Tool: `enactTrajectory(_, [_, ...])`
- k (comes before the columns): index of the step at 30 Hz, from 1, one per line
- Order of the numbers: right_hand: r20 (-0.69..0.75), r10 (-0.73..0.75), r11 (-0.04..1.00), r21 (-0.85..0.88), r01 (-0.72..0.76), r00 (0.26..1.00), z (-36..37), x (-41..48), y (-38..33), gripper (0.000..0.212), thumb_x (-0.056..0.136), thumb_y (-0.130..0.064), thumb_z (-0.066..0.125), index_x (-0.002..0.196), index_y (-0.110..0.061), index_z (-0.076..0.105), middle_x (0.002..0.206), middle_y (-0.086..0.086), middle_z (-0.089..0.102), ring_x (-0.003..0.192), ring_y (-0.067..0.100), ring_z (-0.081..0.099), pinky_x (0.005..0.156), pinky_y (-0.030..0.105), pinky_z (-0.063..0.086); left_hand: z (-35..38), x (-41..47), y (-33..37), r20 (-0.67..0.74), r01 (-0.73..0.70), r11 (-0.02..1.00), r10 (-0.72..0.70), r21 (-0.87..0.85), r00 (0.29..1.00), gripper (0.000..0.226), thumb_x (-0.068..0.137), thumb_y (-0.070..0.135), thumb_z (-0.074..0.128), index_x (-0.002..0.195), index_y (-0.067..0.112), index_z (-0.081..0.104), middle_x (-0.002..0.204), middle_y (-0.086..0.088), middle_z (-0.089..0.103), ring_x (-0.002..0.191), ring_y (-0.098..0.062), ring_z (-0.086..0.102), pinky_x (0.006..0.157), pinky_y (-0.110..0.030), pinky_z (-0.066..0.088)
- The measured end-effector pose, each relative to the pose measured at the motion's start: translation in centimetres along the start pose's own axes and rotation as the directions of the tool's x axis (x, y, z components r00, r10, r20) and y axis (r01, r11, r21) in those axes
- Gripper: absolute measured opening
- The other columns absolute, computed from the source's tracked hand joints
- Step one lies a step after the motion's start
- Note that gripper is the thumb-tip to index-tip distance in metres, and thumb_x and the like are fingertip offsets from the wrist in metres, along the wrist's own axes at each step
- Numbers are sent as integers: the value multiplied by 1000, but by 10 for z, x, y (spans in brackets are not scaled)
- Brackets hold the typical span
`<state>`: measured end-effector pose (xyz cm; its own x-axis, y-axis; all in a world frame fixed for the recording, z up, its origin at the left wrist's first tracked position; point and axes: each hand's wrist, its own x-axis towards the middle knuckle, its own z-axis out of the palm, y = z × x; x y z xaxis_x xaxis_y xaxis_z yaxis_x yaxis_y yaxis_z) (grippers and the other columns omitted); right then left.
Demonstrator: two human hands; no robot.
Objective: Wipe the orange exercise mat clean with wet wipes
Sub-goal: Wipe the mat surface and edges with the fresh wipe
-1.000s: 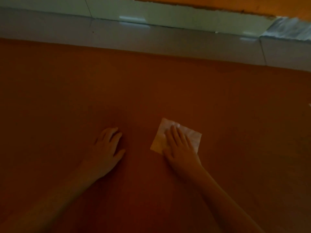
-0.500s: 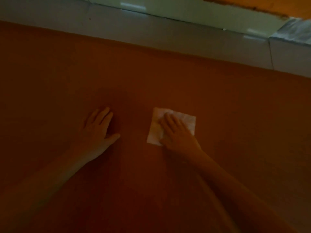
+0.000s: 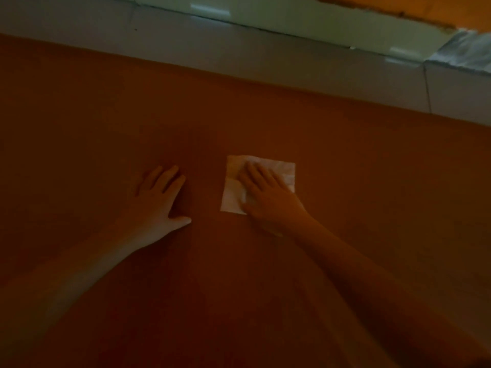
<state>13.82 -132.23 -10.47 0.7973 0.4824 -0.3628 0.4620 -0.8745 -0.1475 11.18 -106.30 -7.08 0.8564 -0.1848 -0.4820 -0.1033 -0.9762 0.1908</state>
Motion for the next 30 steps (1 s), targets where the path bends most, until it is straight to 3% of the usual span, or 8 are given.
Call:
enactTrajectory(4, [-11, 271, 961, 59, -270, 963, -18, 17, 40, 64, 102, -46, 21, 153, -19, -7, 159, 6, -16, 146, 21, -17, 115, 41, -10, 1, 3, 3, 29, -45, 999, 44, 18, 999, 90, 88, 54, 56, 153, 29, -1, 160, 5, -17, 147, -21, -16, 119, -49, 0])
enactTrajectory(8, [11, 503, 842, 222, -492, 864, -29, 54, 23, 61, 104, -42, 19, 152, -19, -10, 158, 7, -22, 145, 26, -19, 116, 47, -8, 0, 8, 5, 39, -44, 998, 42, 49, 998, 89, 88, 53, 57, 154, 29, 1, 160, 6, -17, 147, -22, -15, 120, -49, 5])
enactTrajectory(10, [-32, 409, 896, 203, -395, 912, -30, 62, 4, 61, 104, -40, 20, 152, -19, -10, 157, 6, -21, 145, 26, -18, 113, 45, -12, -1, 7, 6, 41, -46, 997, 43, 65, 998, 89, 89, 54, 56, 154, 29, 1, 160, 6, -17, 147, -22, -14, 119, -47, 4])
enactTrajectory(12, [-66, 158, 983, 109, -151, 985, -26, 55, -10, 61, 103, -41, 22, 153, -20, -7, 158, 5, -19, 145, 25, -17, 110, 41, -15, -4, 6, 7, 45, -59, 994, 55, 92, 997, 88, 89, 55, 54, 154, 29, 2, 160, 5, -16, 147, -23, -13, 119, -46, 3])
enactTrajectory(14, [-32, -19, 1000, 13, 20, 999, -23, 43, -4, 62, 103, -45, 22, 153, -21, -7, 158, 4, -18, 145, 21, -19, 113, 41, -15, -5, 7, 6, 47, -64, 991, 59, 121, 997, 87, 89, 56, 53, 154, 28, 1, 160, 3, -16, 148, -25, -12, 119, -45, 3])
enactTrajectory(16, [-6, -13, 1000, -13, 13, 1000, -28, 39, 18, 63, 102, -48, 21, 153, -22, -7, 159, 4, -16, 146, 19, -17, 117, 42, -10, -5, 8, 6, 50, -66, 990, 60, 128, 997, 87, 89, 56, 53, 154, 28, 2, 160, 3, -16, 147, -25, -12, 119, -46, 3])
enactTrajectory(24, [10, 450, 872, 211, -442, 893, -62, 108, 41, 65, 103, -39, 29, 153, -17, -6, 160, 9, -15, 147, 28, -13, 118, 50, 0, 9, 10, -3, 5, -73, 995, 73, 74, 997, 91, 86, 57, 57, 149, 32, -4, 149, 11, -27, 142, -17, -20, 120, -50, 1])
enactTrajectory(30, [-44, 37, 998, 60, -34, 998, -53, 113, 24, 63, 102, -45, 24, 154, -21, -3, 160, 7, -12, 147, 26, -13, 117, 48, -4, 4, 10, 3, 59, -46, 993, 39, 112, 997, 89, 89, 58, 51, 151, 32, -7, 148, 10, -32, 146, -22, -20, 118, -46, -2])
